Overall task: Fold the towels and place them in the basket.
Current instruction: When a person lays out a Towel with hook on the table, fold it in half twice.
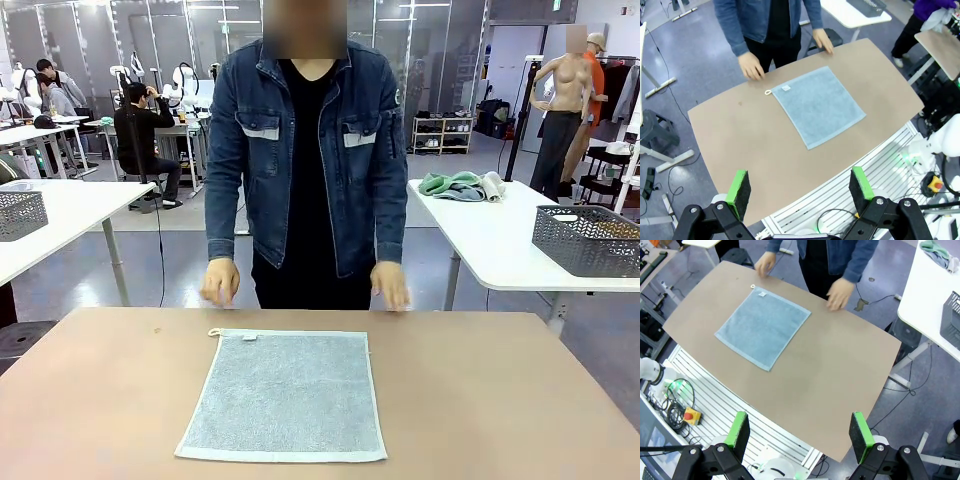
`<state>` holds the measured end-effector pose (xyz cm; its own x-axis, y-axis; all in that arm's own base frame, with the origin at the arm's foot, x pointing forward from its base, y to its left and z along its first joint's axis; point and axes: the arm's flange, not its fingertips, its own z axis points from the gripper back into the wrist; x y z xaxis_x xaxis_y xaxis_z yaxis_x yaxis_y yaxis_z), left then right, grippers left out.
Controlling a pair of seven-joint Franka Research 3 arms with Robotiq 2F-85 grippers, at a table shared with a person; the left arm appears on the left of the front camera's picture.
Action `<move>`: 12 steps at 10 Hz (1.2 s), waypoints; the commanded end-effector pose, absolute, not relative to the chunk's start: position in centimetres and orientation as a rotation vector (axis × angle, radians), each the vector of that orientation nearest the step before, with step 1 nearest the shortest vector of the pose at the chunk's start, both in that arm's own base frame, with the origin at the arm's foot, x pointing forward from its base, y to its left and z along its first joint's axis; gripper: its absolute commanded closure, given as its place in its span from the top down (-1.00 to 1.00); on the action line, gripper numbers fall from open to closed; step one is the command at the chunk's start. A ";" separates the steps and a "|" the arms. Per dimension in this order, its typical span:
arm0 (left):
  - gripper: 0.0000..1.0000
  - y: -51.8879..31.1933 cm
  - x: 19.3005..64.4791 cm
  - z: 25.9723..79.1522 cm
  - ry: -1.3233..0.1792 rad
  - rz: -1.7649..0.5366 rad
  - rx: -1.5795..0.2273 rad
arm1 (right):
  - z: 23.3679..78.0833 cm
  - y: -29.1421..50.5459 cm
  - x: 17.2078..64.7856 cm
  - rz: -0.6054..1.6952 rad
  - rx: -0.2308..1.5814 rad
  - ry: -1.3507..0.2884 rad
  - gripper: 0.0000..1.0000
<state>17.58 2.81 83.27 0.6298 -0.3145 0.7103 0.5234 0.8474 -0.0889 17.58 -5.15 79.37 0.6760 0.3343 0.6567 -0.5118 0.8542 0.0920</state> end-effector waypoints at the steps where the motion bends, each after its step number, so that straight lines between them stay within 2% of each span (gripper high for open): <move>1: 1.00 2.8 17.5 83.3 -0.749 -0.490 -0.301 | 79.3 -5.2 17.5 0.487 0.285 -0.677 1.00; 9: 1.00 2.8 17.6 83.3 -0.748 -0.488 -0.301 | 79.4 -5.1 17.6 0.483 0.280 -0.677 1.00; 10: 1.00 0.2 17.0 83.2 -0.740 -0.626 -0.170 | 79.2 -2.3 18.3 0.632 0.172 -0.614 1.00; 12: 1.00 -5.0 17.1 80.3 -0.634 -0.910 0.029 | 75.9 3.6 19.1 0.916 0.021 -0.462 1.00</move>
